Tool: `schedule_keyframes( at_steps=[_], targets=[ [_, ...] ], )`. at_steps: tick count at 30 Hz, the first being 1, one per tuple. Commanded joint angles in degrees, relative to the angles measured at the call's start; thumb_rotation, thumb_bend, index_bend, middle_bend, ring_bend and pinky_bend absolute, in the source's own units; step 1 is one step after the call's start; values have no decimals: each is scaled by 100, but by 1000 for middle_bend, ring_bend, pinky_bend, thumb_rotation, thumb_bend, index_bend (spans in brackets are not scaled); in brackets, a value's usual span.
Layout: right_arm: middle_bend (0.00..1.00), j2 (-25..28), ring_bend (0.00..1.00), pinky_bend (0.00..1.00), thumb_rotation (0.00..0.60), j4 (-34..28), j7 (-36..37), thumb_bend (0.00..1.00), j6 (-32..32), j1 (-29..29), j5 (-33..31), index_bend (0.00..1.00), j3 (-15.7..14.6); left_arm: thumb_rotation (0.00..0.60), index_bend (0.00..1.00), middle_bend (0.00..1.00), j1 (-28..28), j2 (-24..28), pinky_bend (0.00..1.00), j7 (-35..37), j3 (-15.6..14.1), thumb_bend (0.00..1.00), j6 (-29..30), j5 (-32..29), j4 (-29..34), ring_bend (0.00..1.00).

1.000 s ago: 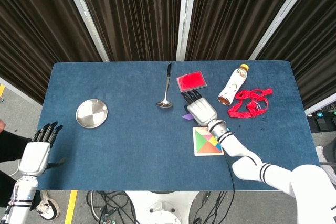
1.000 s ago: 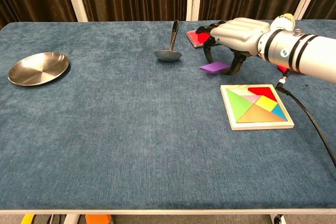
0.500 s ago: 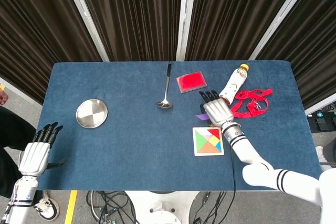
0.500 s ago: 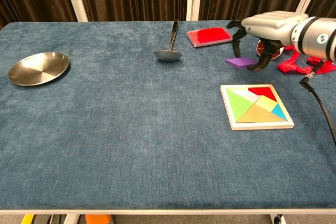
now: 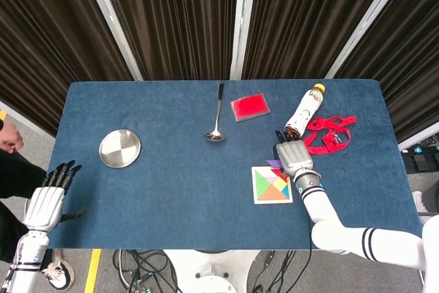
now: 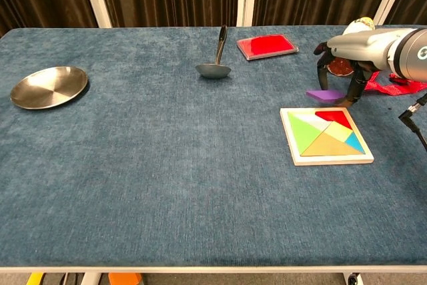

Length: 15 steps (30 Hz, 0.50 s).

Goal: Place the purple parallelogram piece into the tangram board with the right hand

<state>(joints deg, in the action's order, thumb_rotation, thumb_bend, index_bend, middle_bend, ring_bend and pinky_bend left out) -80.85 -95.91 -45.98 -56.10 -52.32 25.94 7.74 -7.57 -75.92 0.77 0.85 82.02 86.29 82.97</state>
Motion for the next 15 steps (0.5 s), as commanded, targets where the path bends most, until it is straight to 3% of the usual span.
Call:
schedule_keyframes(
  at_steps=[1,15],
  targets=[
    [13,-51,0,0,600,-91,66,267,-10,-55,-196,569,11,600,102,35,1,-3,152,3,-4,61,-2,2,-9,0],
    [13,-102,0,0,600,-219,213,272,-145,-115,-288,561,-154,600,111,35,2,-20,153,10,-3,60,-11,-3,-34,0]
  ],
)
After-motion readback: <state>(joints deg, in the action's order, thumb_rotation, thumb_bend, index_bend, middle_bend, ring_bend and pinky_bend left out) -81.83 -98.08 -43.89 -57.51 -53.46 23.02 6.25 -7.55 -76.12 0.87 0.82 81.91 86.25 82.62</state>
